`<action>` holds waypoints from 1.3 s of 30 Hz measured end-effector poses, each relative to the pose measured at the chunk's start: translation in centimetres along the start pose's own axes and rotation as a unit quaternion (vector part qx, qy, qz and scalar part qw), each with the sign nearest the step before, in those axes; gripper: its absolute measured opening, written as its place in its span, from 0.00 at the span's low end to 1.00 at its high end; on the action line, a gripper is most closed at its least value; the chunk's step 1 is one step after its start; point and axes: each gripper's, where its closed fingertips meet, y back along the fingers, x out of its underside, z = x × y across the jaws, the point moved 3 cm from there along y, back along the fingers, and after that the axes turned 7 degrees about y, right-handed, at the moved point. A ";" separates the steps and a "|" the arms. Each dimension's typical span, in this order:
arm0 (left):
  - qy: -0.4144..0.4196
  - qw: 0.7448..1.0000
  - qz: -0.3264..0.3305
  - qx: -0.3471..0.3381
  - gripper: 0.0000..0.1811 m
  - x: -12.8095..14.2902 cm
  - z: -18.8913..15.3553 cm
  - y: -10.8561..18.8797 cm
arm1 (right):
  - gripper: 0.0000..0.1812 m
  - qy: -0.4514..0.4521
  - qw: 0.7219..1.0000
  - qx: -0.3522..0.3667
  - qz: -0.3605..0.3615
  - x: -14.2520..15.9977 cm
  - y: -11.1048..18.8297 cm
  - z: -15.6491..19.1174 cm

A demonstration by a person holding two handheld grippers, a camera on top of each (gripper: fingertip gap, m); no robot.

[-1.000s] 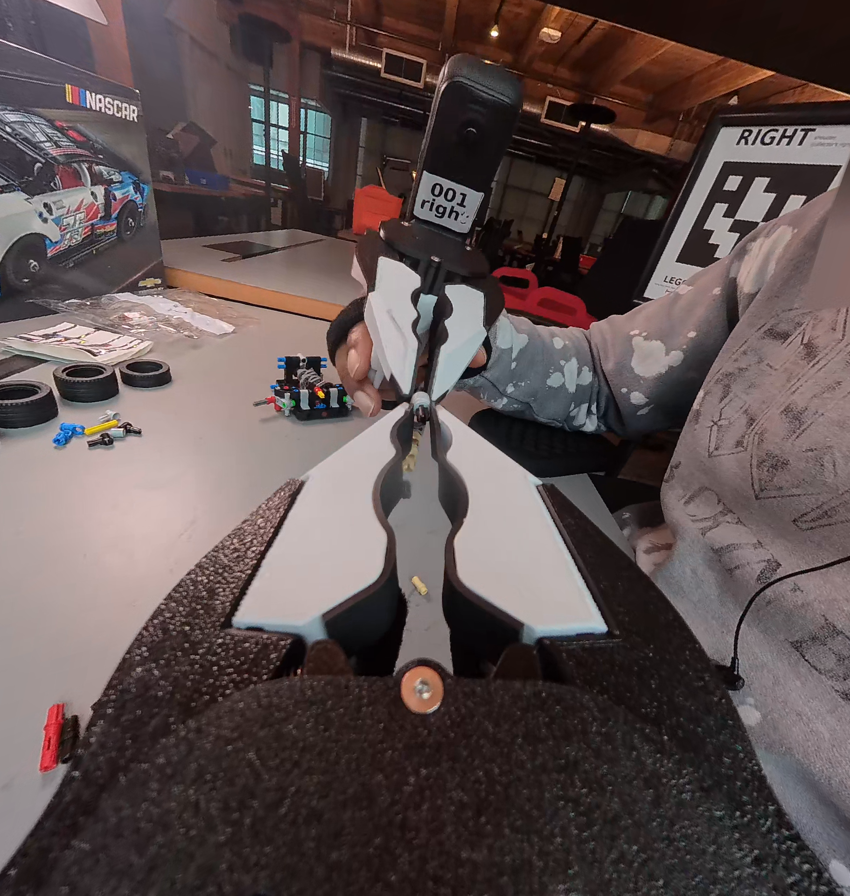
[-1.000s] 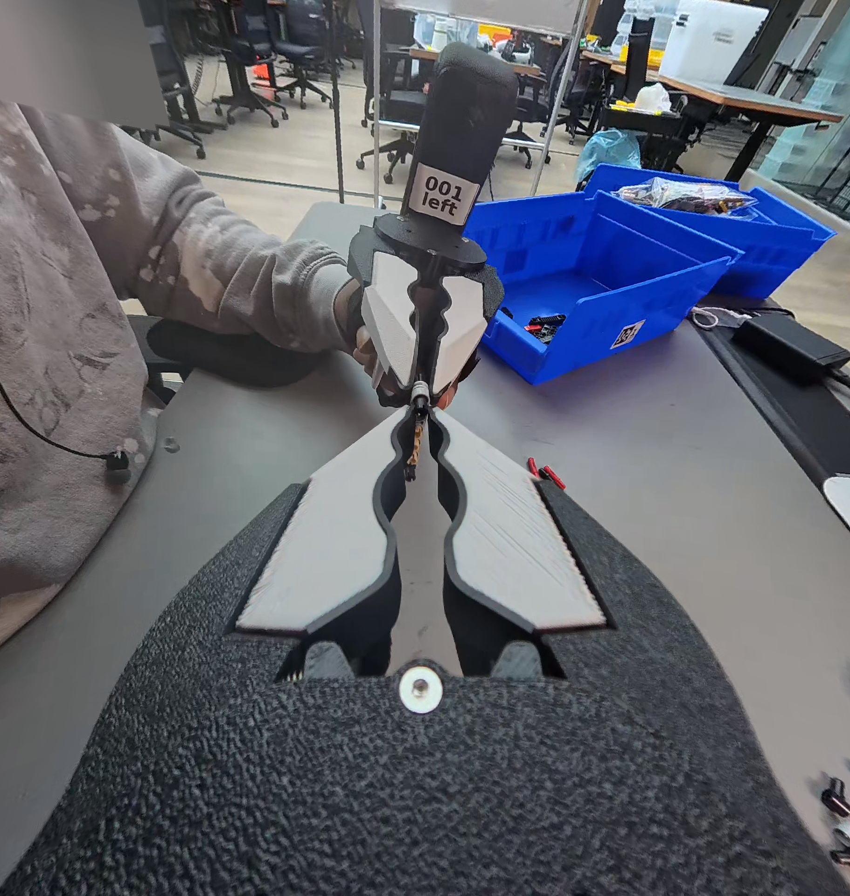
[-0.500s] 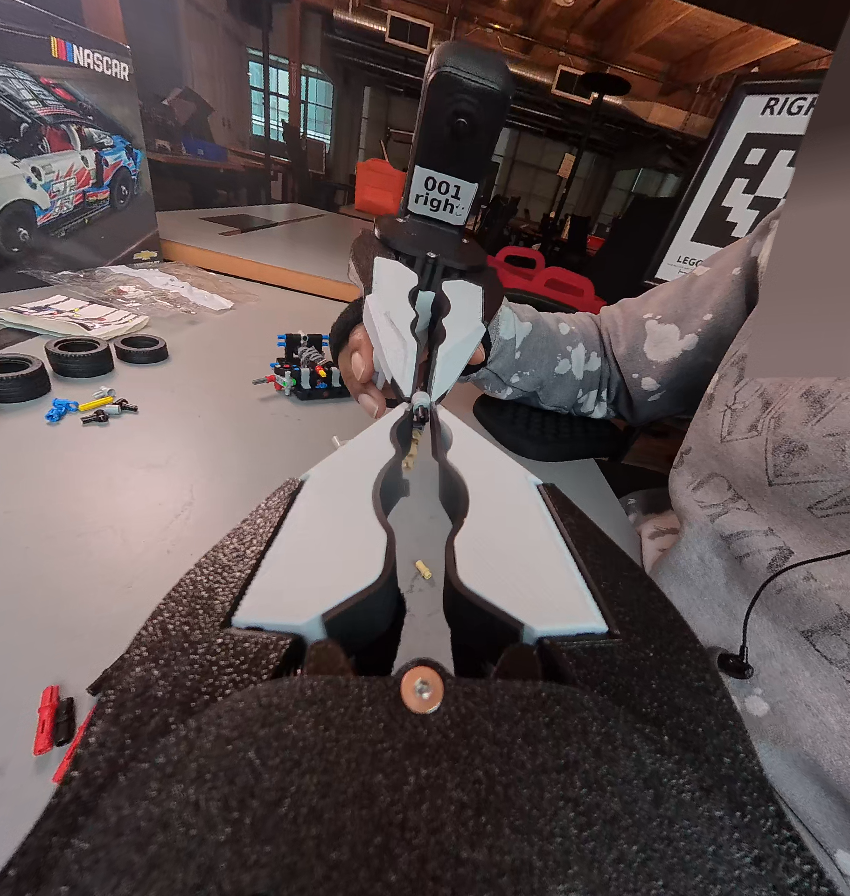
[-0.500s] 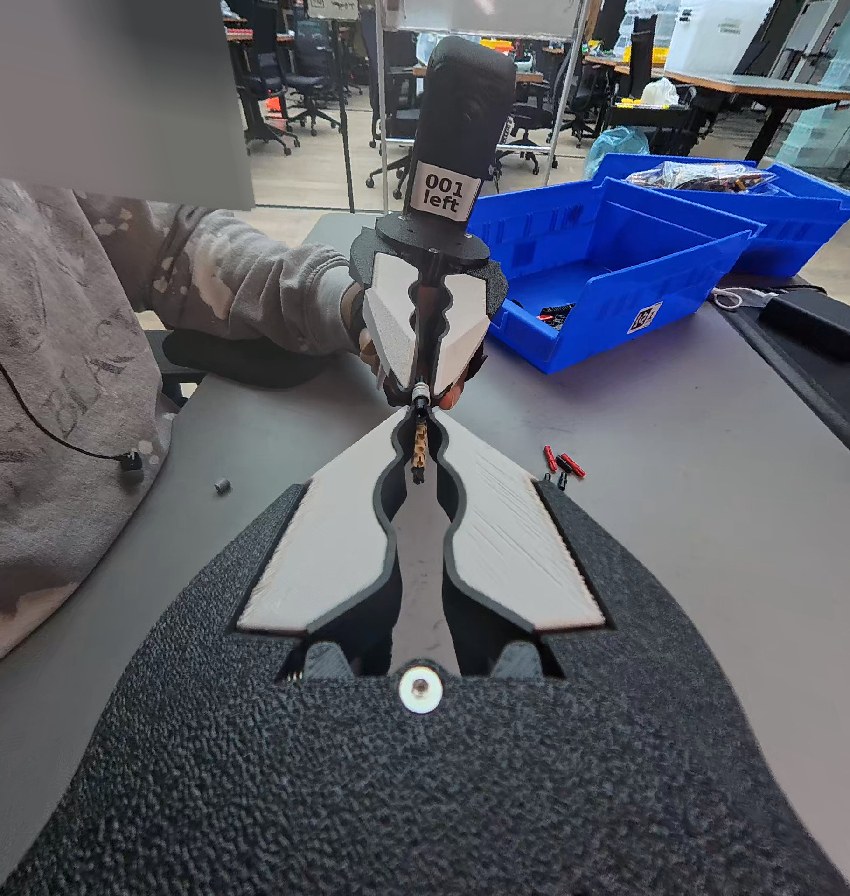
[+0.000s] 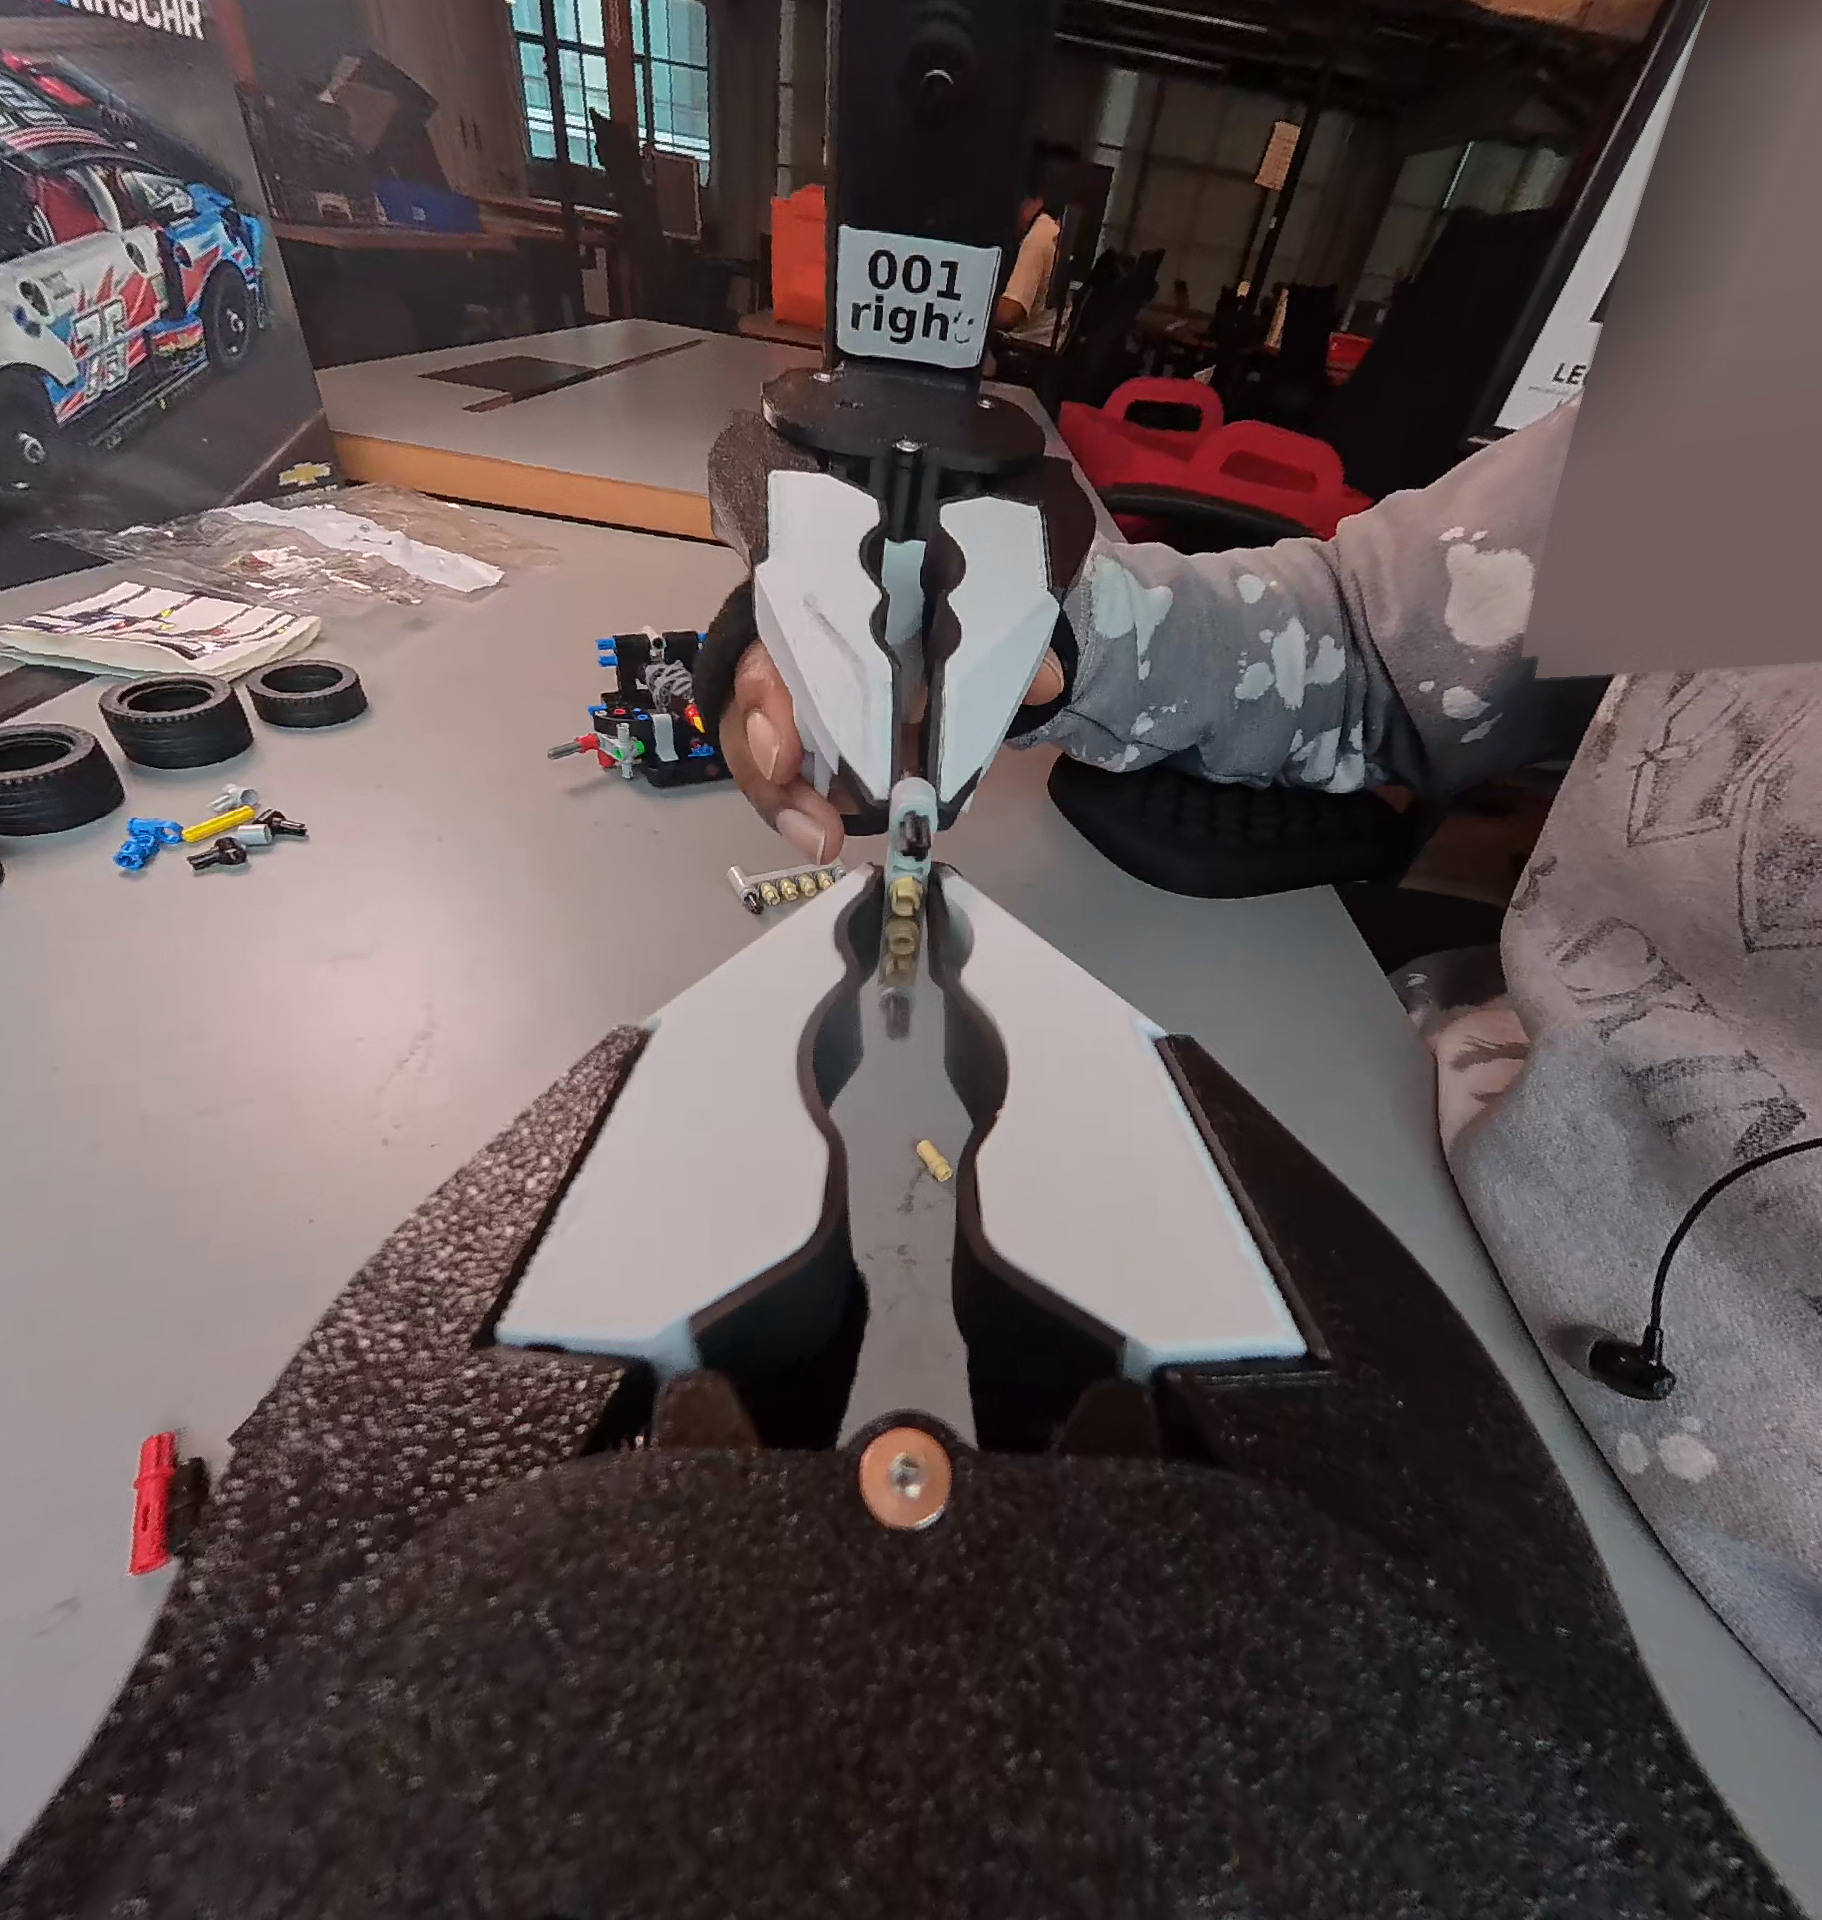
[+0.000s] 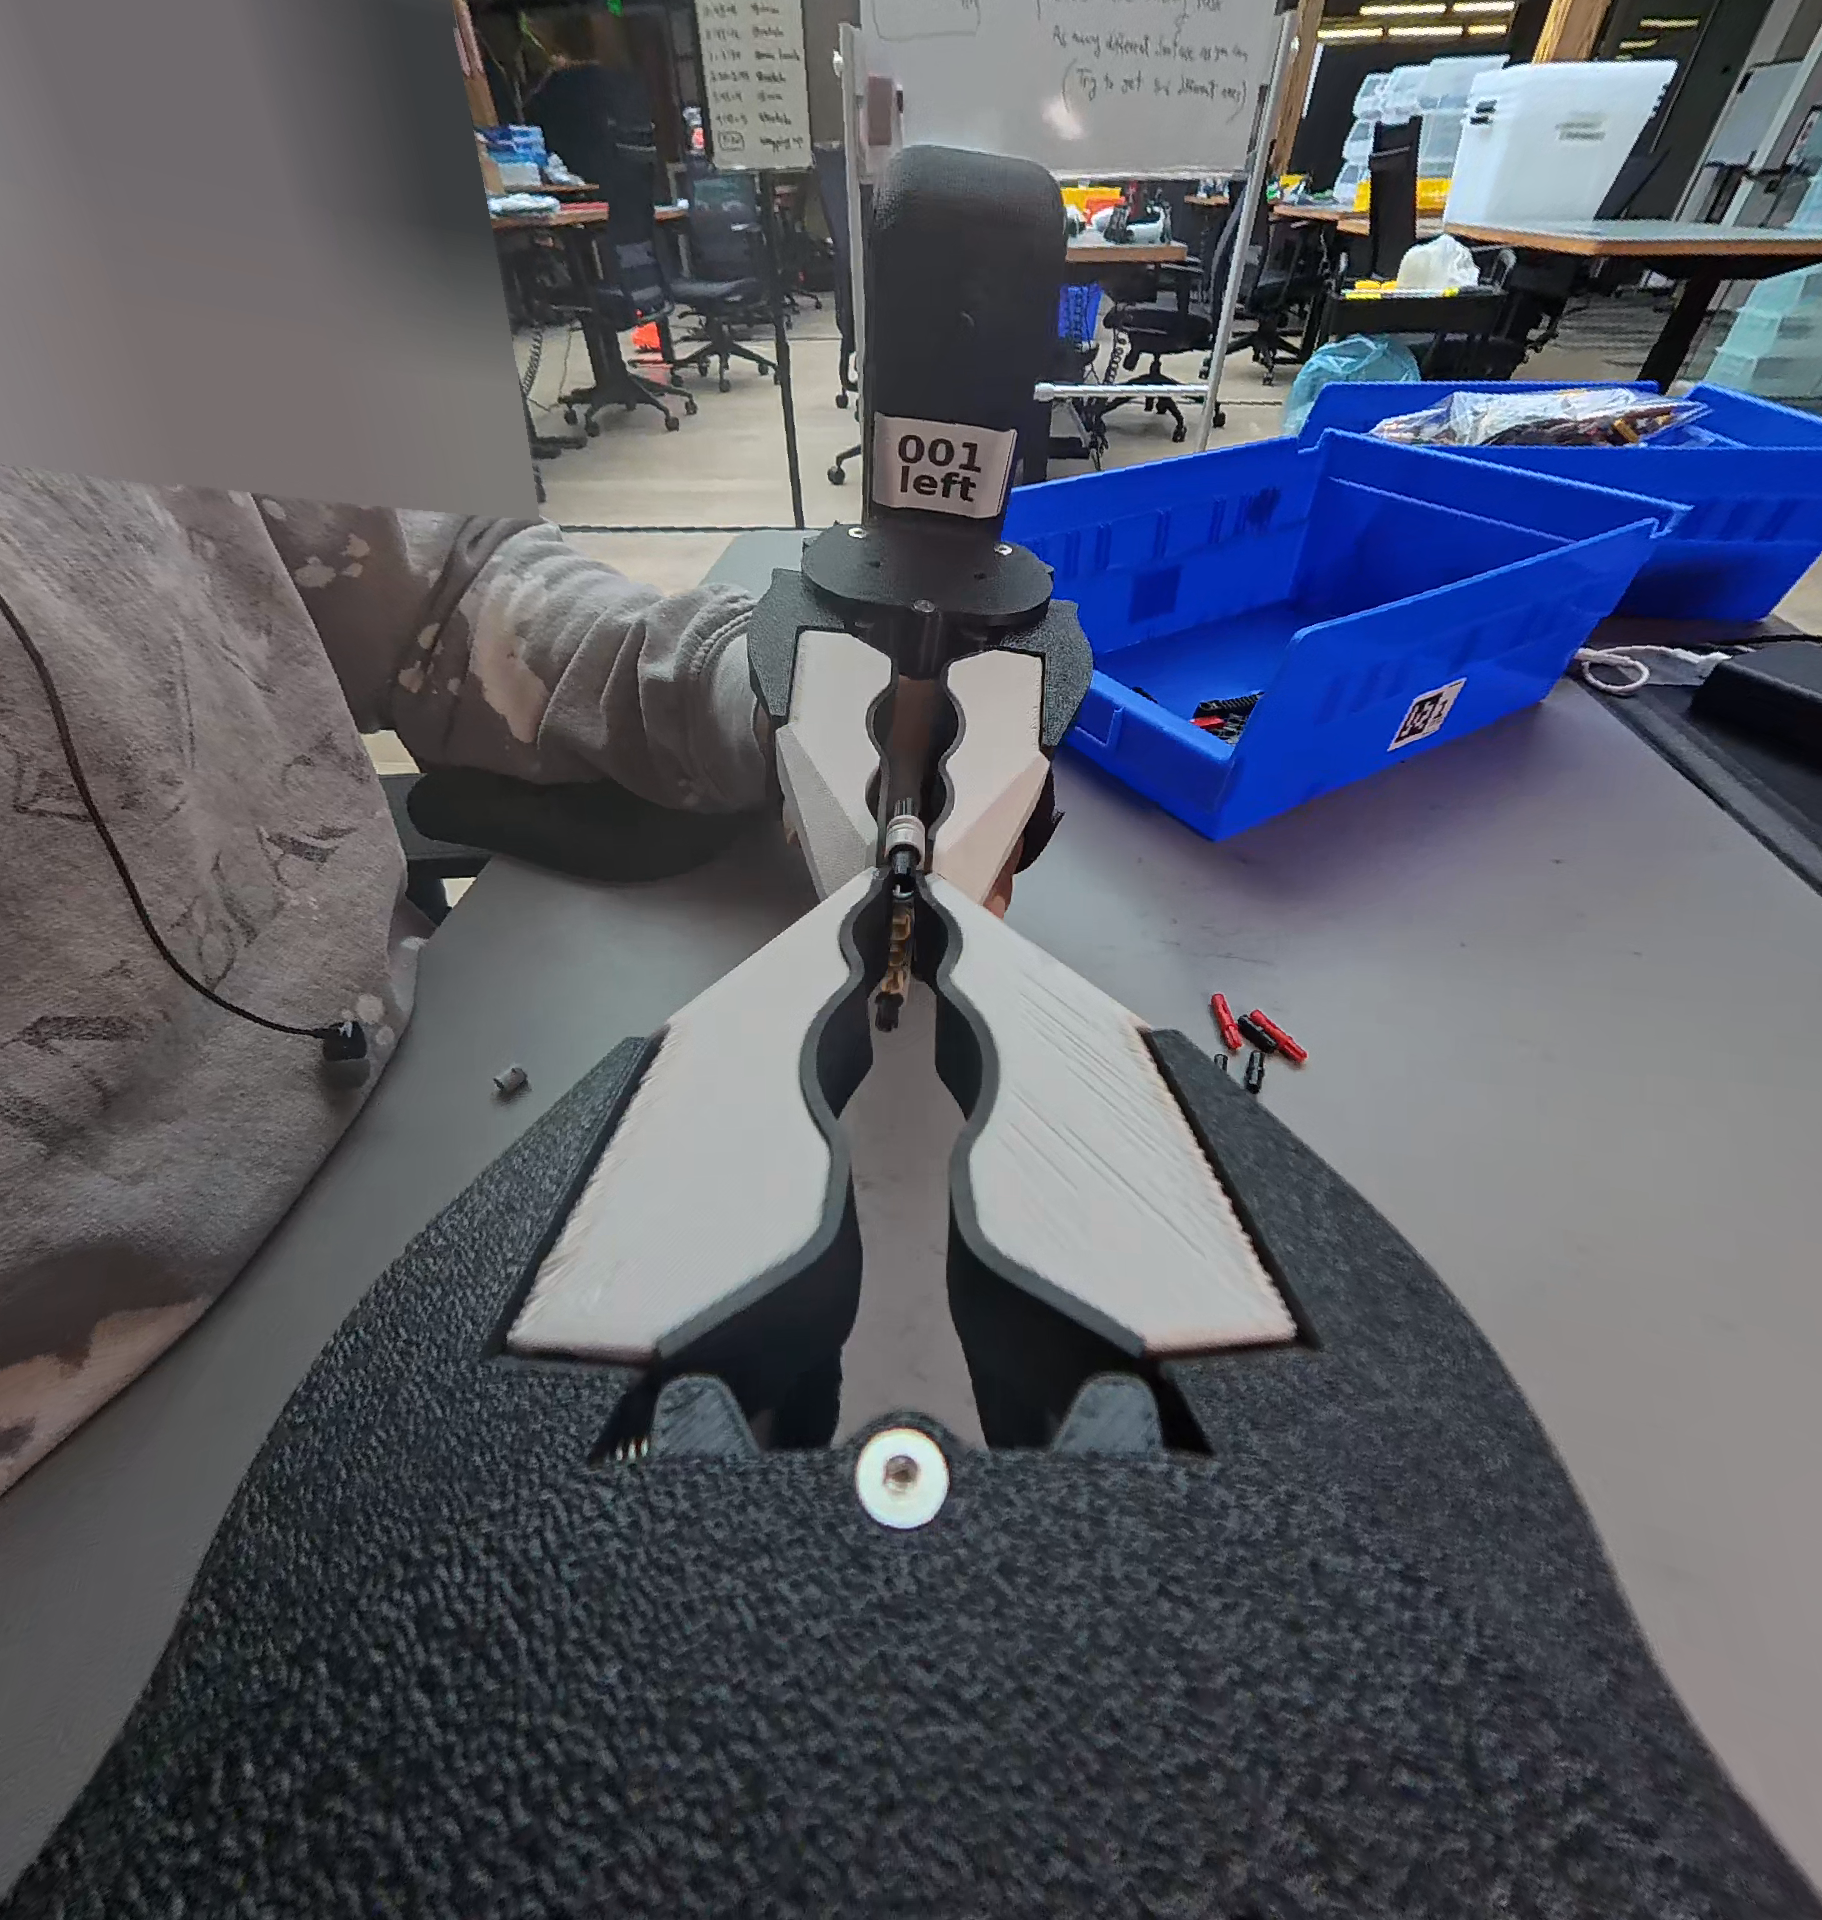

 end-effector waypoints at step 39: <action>-0.024 0.997 0.010 -0.068 0.04 -0.9 1.2 1.2 | 0.08 0.003 0.999 0.040 0.035 0.0 0.6 -1.2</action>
